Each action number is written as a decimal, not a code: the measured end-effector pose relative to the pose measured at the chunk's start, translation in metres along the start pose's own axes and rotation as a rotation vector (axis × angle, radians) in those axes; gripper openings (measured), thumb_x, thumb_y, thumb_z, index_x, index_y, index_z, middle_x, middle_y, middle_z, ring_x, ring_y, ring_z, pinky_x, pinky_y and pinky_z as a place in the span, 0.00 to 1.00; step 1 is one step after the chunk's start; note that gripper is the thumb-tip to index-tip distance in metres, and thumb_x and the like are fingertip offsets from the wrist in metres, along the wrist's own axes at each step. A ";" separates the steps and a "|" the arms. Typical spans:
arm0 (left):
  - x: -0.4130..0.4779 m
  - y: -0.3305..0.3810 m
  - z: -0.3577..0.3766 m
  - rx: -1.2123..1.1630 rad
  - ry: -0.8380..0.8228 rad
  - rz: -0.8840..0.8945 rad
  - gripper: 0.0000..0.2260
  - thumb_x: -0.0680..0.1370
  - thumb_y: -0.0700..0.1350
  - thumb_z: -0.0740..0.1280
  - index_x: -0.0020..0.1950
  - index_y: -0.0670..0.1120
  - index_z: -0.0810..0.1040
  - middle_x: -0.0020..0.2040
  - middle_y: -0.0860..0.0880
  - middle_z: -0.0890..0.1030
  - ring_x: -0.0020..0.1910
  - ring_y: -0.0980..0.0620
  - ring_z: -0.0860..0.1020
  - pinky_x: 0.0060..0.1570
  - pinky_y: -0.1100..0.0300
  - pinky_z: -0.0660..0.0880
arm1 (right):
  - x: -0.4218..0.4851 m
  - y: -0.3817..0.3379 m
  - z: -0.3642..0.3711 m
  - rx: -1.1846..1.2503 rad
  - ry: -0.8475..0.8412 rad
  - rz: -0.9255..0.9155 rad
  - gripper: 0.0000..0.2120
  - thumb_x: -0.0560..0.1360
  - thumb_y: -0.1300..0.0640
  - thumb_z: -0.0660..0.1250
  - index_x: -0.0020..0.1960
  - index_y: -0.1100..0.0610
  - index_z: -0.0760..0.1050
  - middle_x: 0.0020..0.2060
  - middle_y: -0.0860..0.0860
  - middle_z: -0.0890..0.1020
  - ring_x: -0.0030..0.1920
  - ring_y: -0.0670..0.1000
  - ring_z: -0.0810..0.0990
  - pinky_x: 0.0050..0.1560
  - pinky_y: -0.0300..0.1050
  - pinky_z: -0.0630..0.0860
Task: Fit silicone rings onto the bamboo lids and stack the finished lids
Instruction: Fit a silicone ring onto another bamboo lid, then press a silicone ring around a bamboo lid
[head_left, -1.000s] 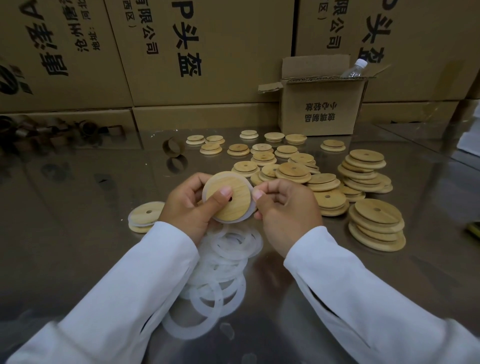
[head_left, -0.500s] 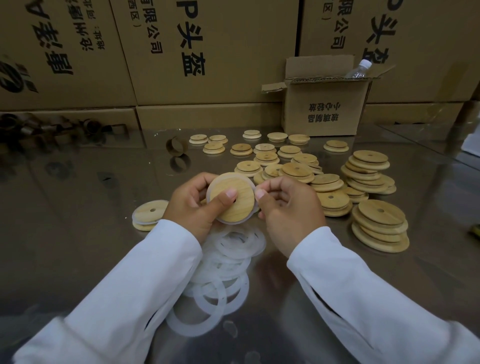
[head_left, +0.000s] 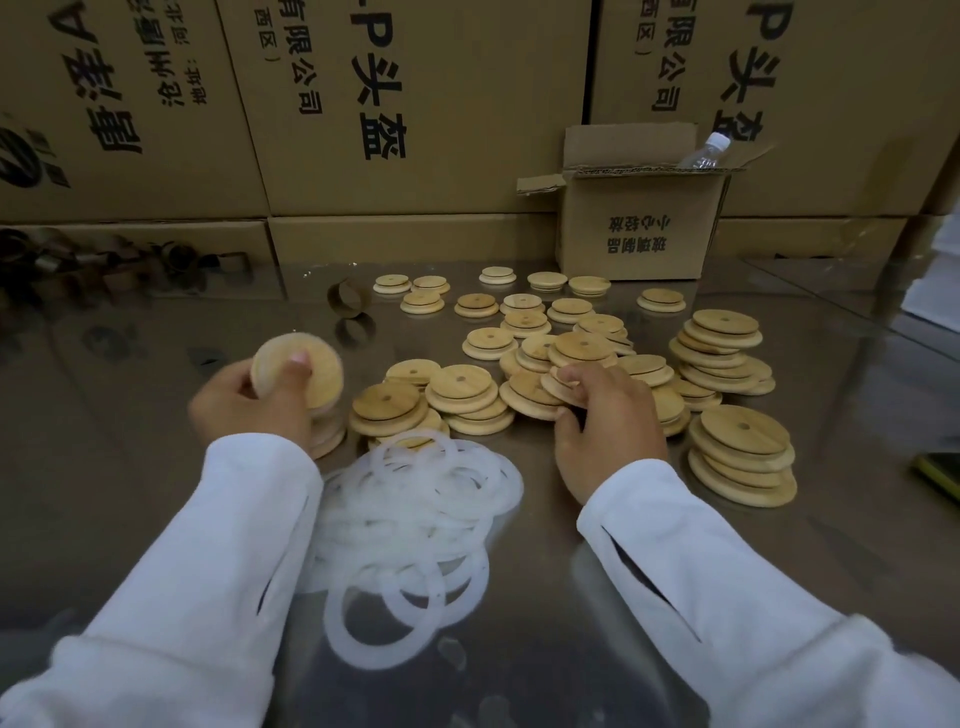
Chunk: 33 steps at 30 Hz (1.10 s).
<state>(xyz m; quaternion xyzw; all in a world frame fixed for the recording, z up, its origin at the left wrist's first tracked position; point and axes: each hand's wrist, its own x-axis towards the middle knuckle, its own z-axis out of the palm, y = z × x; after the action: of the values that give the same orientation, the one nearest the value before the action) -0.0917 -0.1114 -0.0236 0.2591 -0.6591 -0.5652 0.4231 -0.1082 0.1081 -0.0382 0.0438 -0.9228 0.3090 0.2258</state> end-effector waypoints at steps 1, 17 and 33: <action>0.003 -0.003 -0.002 0.017 0.031 -0.035 0.11 0.73 0.47 0.69 0.52 0.43 0.80 0.42 0.46 0.78 0.38 0.48 0.74 0.40 0.62 0.67 | 0.000 0.001 0.001 -0.043 -0.011 -0.025 0.18 0.75 0.59 0.62 0.64 0.50 0.69 0.59 0.50 0.73 0.62 0.53 0.66 0.57 0.44 0.67; 0.025 -0.022 -0.006 0.554 -0.045 -0.239 0.22 0.73 0.58 0.67 0.56 0.42 0.77 0.58 0.36 0.74 0.59 0.35 0.69 0.61 0.41 0.67 | 0.008 0.011 -0.007 -0.415 -0.064 0.078 0.20 0.74 0.47 0.65 0.65 0.49 0.69 0.59 0.54 0.69 0.63 0.57 0.64 0.58 0.50 0.67; -0.016 0.008 0.007 -0.067 -0.251 0.286 0.05 0.77 0.42 0.62 0.44 0.48 0.77 0.34 0.56 0.77 0.33 0.65 0.74 0.30 0.80 0.65 | 0.008 0.001 -0.017 -0.187 0.270 -0.265 0.12 0.76 0.55 0.65 0.57 0.58 0.77 0.51 0.57 0.78 0.52 0.58 0.74 0.49 0.50 0.70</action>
<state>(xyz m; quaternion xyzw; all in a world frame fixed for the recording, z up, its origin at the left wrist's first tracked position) -0.0887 -0.0930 -0.0200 0.0757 -0.7176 -0.5489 0.4220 -0.1088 0.1196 -0.0232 0.1019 -0.8950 0.1925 0.3892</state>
